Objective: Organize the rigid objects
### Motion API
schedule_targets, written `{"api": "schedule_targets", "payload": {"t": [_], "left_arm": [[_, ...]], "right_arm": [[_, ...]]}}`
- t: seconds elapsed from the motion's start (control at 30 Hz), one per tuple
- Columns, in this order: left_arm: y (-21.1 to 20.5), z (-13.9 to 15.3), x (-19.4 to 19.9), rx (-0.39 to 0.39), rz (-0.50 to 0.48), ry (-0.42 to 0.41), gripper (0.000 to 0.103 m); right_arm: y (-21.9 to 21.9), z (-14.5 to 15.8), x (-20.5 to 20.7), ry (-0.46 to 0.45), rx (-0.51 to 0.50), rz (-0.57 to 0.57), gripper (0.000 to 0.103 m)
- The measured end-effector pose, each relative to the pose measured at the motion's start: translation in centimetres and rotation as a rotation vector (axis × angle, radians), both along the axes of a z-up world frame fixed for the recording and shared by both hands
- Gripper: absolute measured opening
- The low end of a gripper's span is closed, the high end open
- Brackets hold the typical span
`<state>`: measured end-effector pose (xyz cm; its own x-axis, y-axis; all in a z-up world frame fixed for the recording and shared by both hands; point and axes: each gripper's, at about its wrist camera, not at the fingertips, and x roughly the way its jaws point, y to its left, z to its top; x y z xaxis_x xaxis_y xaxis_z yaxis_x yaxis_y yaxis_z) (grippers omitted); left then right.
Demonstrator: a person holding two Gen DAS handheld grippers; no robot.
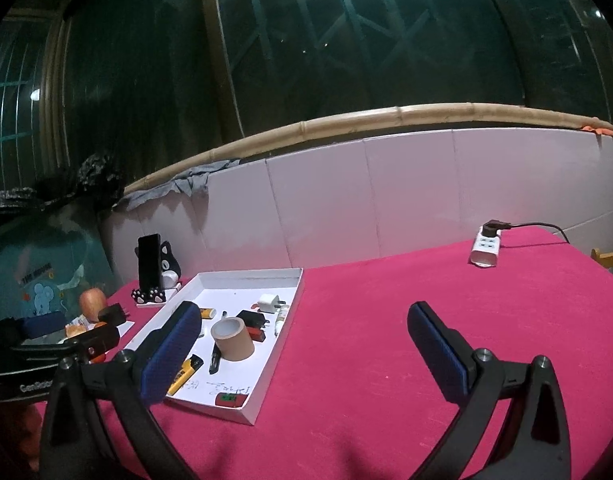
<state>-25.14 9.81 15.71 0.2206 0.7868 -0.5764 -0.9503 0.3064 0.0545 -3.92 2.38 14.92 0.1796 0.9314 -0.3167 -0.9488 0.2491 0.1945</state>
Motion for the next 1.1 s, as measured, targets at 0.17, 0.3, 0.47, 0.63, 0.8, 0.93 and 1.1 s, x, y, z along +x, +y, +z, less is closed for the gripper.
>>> {"api": "schedule_targets", "payload": {"t": [0.17, 0.3, 0.47, 0.63, 0.8, 0.93, 1.1], "left_arm": [[-0.5, 0.2, 0.2, 0.003, -0.007, 0.004, 0.094], [-1.5, 0.4, 0.3, 0.016, -0.023, 0.001, 0.094], [-2.9, 0.9, 0.0, 0.037, -0.021, -0.032, 0.094], [-3.9, 1.3, -0.6, 0.048, -0.008, -0.057, 0.094], [-4.6, 1.4, -1.1, 0.043, 0.003, -0.066, 0.094], [-5.3, 1.5, -1.4, 0.045, 0.010, -0.055, 0.094], [-6.3, 1.5, -1.5, 0.053, 0.014, -0.044, 0.094]], "right_arm": [[-1.1, 0.3, 0.3, 0.001, 0.016, -0.010, 0.103], [-2.1, 0.6, 0.4, 0.003, 0.029, -0.015, 0.103], [-3.7, 1.2, 0.5, -0.011, 0.059, -0.036, 0.103], [-5.0, 1.4, 0.4, -0.015, 0.077, -0.044, 0.103], [-6.0, 1.5, 0.3, -0.021, 0.086, -0.048, 0.103], [-6.8, 1.6, 0.2, -0.026, 0.090, -0.048, 0.103], [-7.4, 1.7, 0.0, -0.027, 0.099, -0.045, 0.103]]}}
